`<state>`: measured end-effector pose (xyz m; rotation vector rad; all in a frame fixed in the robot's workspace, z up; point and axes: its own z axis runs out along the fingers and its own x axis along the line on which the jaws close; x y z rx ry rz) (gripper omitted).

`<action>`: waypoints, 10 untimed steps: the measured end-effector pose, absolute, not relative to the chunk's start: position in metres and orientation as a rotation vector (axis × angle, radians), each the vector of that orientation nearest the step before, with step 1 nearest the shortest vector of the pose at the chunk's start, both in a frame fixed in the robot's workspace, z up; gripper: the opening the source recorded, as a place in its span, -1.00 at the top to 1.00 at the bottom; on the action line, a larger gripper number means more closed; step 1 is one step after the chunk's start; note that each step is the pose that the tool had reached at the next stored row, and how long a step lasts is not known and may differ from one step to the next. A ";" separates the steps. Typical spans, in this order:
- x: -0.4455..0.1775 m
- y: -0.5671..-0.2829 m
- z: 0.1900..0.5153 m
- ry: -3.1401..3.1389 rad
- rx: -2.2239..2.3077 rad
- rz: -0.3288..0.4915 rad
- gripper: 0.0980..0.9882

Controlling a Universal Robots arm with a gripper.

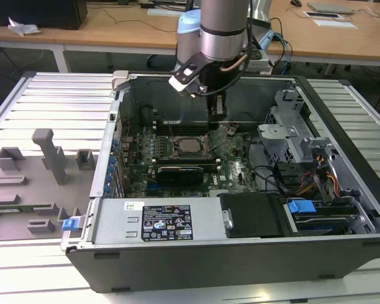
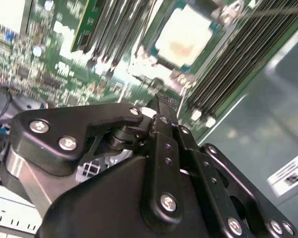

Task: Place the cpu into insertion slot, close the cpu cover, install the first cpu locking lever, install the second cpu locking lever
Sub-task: 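Close the cpu cover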

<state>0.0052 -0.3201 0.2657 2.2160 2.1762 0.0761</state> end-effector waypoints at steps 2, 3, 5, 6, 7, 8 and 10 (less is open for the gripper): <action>0.015 -0.320 0.266 2.179 2.219 0.071 0.98; 0.023 -0.320 0.266 2.181 2.221 0.067 0.98; 0.039 -0.321 0.266 2.185 2.225 0.057 0.98; 0.048 -0.321 0.265 2.188 2.228 0.052 0.98; 0.052 -0.321 0.265 2.188 2.228 0.051 0.98; 0.054 -0.321 0.263 2.188 2.228 0.050 0.98; 0.055 -0.321 0.259 2.188 2.228 0.051 0.98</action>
